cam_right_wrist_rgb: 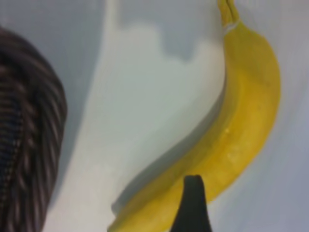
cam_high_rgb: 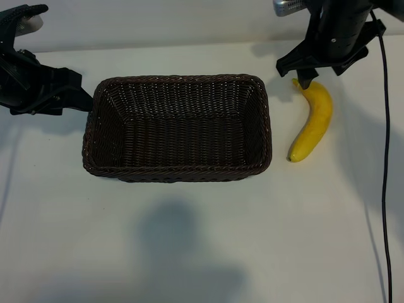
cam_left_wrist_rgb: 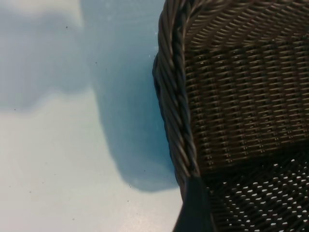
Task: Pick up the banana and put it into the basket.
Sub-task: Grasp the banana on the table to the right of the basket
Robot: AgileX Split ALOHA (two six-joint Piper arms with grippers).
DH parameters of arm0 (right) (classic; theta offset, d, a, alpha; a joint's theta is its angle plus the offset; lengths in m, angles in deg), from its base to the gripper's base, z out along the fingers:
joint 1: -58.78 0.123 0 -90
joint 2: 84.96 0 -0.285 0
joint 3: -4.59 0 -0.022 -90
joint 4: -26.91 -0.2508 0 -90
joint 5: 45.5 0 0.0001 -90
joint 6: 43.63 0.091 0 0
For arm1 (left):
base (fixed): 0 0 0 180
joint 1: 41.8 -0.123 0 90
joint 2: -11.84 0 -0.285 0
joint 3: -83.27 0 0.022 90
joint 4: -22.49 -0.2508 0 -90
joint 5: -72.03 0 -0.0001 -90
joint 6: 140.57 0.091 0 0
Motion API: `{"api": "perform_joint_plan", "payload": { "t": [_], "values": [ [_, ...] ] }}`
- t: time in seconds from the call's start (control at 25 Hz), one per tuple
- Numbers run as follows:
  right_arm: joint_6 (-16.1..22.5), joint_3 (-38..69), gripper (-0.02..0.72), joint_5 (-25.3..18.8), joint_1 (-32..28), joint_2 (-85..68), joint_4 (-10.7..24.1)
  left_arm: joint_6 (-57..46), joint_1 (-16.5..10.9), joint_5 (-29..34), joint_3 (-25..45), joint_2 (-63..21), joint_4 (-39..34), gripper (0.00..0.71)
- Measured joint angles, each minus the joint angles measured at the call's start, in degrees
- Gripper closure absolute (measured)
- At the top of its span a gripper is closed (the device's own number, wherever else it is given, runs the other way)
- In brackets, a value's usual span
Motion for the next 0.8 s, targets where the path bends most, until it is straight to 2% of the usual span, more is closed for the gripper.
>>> {"api": "perform_joint_plan", "payload": {
  "t": [0.24,0.52,0.8],
  "values": [
    [2.7,0.0,0.111,1.5,0.0,3.5,1.1,0.0,0.0,0.0,0.0,0.0,0.0,0.114],
    [5.4,0.1,0.111,1.9,-0.9,5.6,4.9,0.1,0.0,0.0,0.0,0.0,0.0,0.114],
    [4.8,0.1,0.111,2.0,-2.2,5.6,2.6,0.1,0.0,0.0,0.0,0.0,0.0,0.114]
  ]
}}
